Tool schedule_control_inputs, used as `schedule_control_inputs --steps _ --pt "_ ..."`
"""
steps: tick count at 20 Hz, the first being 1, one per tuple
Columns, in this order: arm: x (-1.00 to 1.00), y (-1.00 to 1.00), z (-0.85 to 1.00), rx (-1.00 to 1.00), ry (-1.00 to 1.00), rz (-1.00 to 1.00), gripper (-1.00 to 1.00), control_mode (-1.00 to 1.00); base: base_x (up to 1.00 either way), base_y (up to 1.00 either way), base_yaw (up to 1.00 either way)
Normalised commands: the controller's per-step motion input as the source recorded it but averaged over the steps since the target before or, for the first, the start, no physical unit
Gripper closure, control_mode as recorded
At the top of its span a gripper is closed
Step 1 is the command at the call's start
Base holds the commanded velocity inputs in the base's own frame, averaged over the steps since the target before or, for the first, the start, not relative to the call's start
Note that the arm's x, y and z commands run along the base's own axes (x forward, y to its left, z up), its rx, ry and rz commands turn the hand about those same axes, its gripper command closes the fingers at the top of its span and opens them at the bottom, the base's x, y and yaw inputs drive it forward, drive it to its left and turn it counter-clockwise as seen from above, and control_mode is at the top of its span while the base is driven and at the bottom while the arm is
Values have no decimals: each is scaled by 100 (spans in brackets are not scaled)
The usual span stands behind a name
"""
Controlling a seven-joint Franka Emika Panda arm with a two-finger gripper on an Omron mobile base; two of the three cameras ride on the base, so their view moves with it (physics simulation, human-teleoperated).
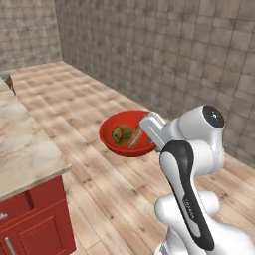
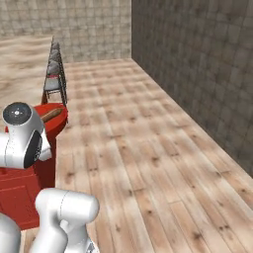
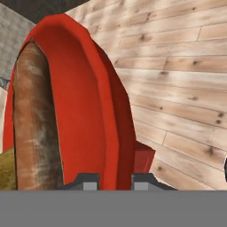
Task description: Pick up the heated bread from the toaster oven and place it in the bowl. Then move the bread bowl to the dining counter.
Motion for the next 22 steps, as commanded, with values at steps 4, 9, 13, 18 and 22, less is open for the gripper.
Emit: schedule_control_inputs --steps 4,9,13,18,22 --pt "0 0 0 0 0 0 100 100 100 -93 19" --pt "0 0 0 0 0 0 100 100 100 -51 33" --pt "0 0 0 0 0 0 100 100 100 -23 39" --pt "0 0 0 0 0 0 100 100 100 -13 35" --pt "0 0 0 0 0 0 100 100 100 -19 29"
